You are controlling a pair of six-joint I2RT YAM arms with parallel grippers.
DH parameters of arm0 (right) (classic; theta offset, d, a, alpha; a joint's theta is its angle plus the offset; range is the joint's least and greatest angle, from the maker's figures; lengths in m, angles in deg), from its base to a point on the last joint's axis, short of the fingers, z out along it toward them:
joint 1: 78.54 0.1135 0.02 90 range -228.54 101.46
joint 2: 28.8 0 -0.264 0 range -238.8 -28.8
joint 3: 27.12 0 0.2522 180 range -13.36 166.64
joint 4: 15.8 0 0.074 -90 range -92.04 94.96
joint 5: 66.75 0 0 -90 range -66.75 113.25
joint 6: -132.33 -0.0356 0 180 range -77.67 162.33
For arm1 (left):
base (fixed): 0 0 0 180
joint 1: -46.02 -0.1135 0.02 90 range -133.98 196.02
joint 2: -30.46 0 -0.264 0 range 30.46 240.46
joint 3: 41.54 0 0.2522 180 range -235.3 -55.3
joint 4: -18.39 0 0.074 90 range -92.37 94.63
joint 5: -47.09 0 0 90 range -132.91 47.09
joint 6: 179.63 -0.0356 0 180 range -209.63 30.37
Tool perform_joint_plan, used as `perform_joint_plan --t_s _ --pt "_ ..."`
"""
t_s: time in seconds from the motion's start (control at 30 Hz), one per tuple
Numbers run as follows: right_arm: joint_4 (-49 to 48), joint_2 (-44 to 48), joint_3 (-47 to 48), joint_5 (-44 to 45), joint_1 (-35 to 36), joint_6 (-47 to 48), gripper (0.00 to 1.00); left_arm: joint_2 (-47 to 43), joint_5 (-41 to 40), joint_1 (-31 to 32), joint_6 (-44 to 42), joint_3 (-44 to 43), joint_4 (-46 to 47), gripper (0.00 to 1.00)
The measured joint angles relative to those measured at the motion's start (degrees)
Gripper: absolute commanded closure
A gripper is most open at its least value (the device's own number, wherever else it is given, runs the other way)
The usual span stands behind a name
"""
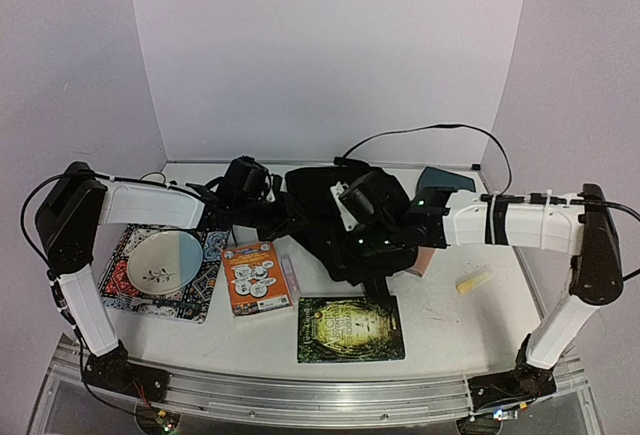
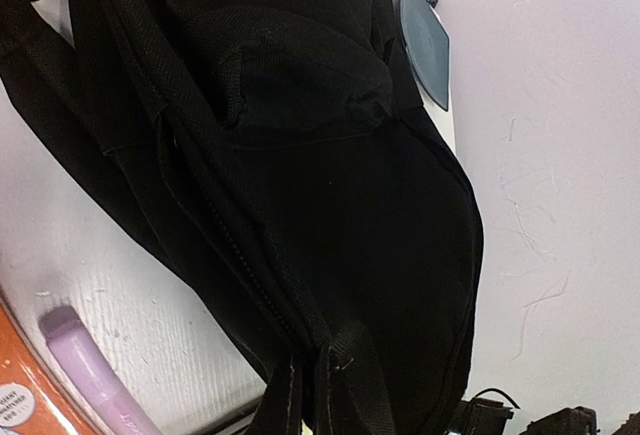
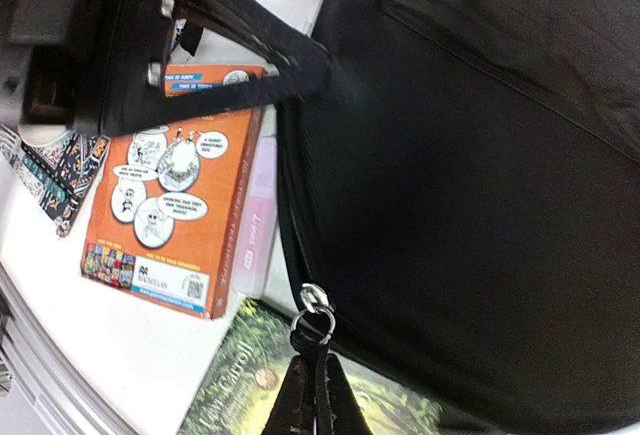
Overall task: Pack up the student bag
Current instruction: Unzip the largest pocket of the student bag, then hold the largest pocket of the student bag.
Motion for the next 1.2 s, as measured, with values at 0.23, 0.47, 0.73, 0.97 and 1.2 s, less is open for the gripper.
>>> perform_joint_plan --t_s 0.23,0.47,0.73,0.97,1.2 --pt "1.4 4.5 -3.8 2.2 -1.1 0.2 1.00 0.1 1.2 -3.7 -5.8 -3.3 -3.1 1.00" --pt "1.9 7.2 -5.0 3.5 -2.8 0.3 1.00 2.1 1.5 -5.7 -15.0 -8.8 -7.1 1.00" --pt "2.5 4.2 -1.1 1.5 -3.0 2.2 1.00 7.4 0.5 -6.8 -24.4 -16.8 -12.7 0.75" --pt "4.8 -2.0 5.5 -2.6 -3.0 3.6 1.00 6.0 -2.9 -11.3 -19.4 -14.6 -13.4 0.40" --pt "4.8 -5.3 8.3 -6.0 -2.8 4.6 1.00 -2.0 -3.5 -7.6 -10.1 -4.6 -13.1 0.26"
